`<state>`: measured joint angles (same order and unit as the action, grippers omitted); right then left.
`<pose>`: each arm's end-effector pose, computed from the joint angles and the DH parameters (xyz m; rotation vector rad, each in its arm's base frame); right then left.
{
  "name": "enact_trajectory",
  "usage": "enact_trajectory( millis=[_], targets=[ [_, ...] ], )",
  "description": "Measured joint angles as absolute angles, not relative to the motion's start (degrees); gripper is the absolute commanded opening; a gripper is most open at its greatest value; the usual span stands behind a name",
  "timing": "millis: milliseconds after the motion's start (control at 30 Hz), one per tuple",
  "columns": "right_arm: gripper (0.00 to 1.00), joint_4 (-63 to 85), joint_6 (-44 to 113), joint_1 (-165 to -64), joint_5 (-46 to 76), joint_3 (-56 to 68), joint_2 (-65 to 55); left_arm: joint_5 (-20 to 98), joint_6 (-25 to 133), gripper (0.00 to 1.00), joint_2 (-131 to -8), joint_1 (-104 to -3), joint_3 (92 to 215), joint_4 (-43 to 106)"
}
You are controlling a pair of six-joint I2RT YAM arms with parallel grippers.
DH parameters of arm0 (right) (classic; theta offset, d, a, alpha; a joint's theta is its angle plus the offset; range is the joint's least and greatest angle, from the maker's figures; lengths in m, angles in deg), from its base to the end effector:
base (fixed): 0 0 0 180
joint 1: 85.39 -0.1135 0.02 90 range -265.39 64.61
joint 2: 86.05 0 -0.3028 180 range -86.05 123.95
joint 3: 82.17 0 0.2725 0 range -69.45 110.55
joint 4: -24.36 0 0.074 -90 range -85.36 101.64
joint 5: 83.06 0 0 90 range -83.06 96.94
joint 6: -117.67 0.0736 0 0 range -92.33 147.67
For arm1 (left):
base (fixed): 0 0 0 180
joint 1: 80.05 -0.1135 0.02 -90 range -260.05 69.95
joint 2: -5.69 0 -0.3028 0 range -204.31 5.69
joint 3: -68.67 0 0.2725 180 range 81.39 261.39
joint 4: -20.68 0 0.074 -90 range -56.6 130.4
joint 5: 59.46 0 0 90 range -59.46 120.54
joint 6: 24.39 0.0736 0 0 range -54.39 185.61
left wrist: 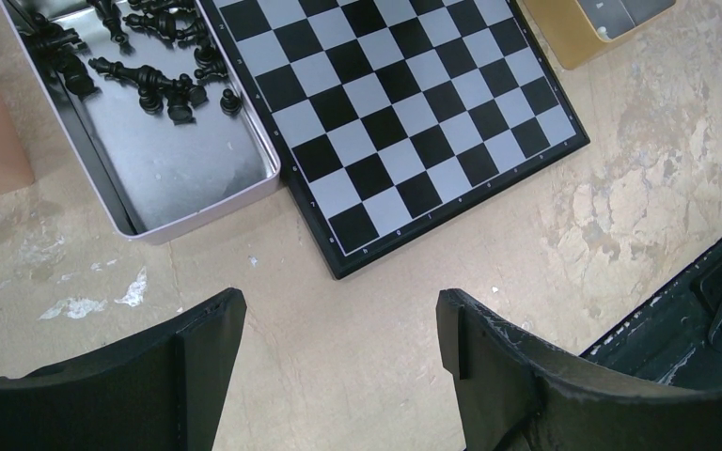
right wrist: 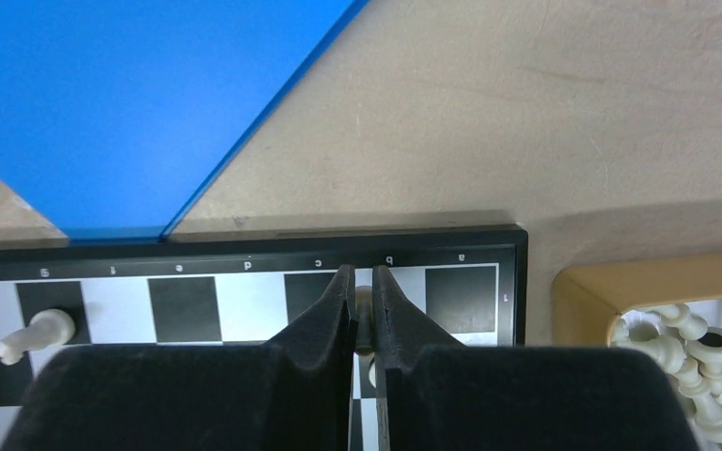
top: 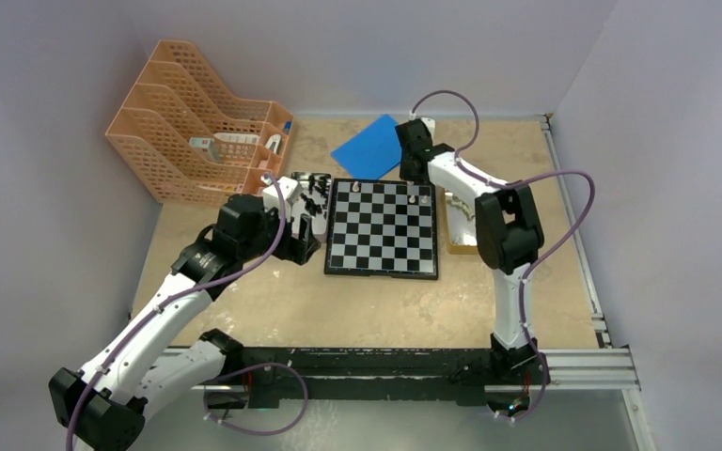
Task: Set up the chess pieces on the board
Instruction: Place the chess piece on the chessboard.
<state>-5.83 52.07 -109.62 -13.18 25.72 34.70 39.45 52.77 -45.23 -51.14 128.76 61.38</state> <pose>0.5074 0.2006 0.2154 0.1775 2.2599 0.0388 0.1899 -0.1179 0.3153 0.3970 2.1353 -0.5907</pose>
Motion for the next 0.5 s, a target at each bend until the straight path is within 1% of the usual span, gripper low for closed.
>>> enact_trajectory(
  millis=[500],
  targets=[
    [0.09, -9.1, 53.6, -109.6, -14.0, 27.1, 38.2, 39.4, 52.9, 0.75, -45.2, -51.1, 128.8, 61.4]
  ],
)
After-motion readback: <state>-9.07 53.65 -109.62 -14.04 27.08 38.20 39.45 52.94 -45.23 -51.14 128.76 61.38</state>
